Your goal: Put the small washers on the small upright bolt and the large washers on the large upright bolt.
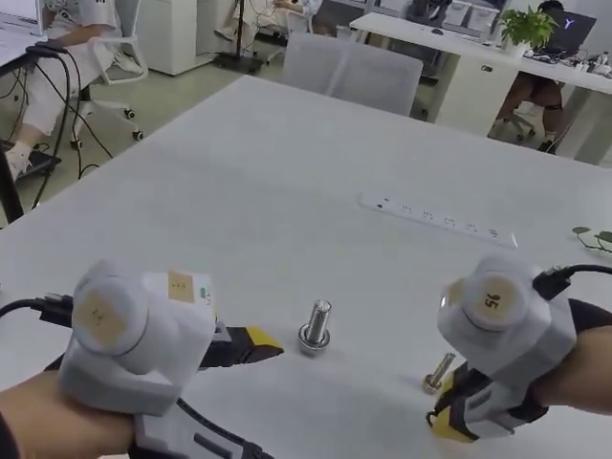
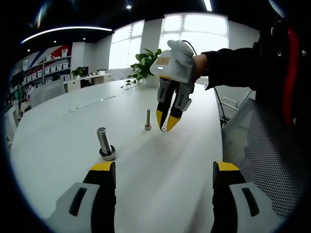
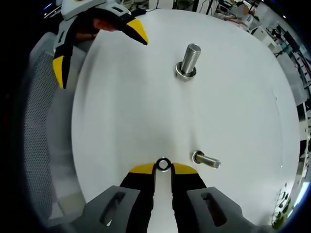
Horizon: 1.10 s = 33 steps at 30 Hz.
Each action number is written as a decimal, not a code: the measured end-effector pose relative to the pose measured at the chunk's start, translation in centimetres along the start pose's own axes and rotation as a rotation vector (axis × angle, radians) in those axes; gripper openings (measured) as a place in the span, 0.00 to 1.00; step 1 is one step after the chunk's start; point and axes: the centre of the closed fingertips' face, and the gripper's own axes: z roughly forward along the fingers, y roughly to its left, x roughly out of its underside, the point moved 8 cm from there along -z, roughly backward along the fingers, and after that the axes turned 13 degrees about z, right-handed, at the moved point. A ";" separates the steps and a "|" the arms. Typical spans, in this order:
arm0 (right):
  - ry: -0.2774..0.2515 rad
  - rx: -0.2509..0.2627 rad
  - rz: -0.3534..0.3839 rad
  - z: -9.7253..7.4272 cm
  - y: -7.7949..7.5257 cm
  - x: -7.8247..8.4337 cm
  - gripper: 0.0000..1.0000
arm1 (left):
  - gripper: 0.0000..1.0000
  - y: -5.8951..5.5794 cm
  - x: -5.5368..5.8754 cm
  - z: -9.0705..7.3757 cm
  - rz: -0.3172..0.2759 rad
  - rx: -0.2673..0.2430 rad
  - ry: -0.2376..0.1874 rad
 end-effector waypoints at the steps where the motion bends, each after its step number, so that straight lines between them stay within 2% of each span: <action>1: -0.001 0.003 0.003 -0.1 -0.1 0.2 0.13 | 0.82 0.0 0.0 0.0 0.000 0.001 0.000; 18: -0.002 0.034 0.060 -1.4 -1.8 2.1 0.13 | 0.82 0.1 0.0 0.4 0.000 0.017 0.011; 27: -0.017 0.053 0.063 -3.2 -2.3 2.0 0.13 | 0.82 0.1 -0.1 0.6 0.005 0.026 0.015; 33: -0.036 0.074 0.045 -4.7 -2.4 1.2 0.13 | 0.82 0.1 -0.1 0.5 0.004 0.023 0.012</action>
